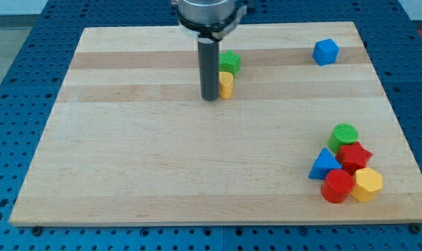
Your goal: Move the yellow heart closer to the group of the blocks
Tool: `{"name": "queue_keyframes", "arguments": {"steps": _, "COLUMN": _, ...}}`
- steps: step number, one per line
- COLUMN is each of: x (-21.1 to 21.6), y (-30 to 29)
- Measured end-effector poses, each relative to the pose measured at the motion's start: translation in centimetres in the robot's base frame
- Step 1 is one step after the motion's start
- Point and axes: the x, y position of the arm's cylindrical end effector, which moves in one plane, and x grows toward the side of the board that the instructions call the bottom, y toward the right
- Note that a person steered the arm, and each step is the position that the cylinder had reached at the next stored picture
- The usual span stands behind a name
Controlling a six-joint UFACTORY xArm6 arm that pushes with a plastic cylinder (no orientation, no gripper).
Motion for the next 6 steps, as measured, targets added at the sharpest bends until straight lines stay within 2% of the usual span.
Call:
{"name": "queue_keyframes", "arguments": {"steps": 1, "x": -1.8, "y": -1.2}}
{"name": "queue_keyframes", "arguments": {"steps": 2, "x": -3.6, "y": 0.8}}
{"name": "queue_keyframes", "arguments": {"steps": 3, "x": -2.0, "y": 6.3}}
{"name": "queue_keyframes", "arguments": {"steps": 4, "x": 1.6, "y": 10.9}}
{"name": "queue_keyframes", "arguments": {"steps": 5, "x": 0.7, "y": 10.8}}
{"name": "queue_keyframes", "arguments": {"steps": 6, "x": -2.0, "y": 8.4}}
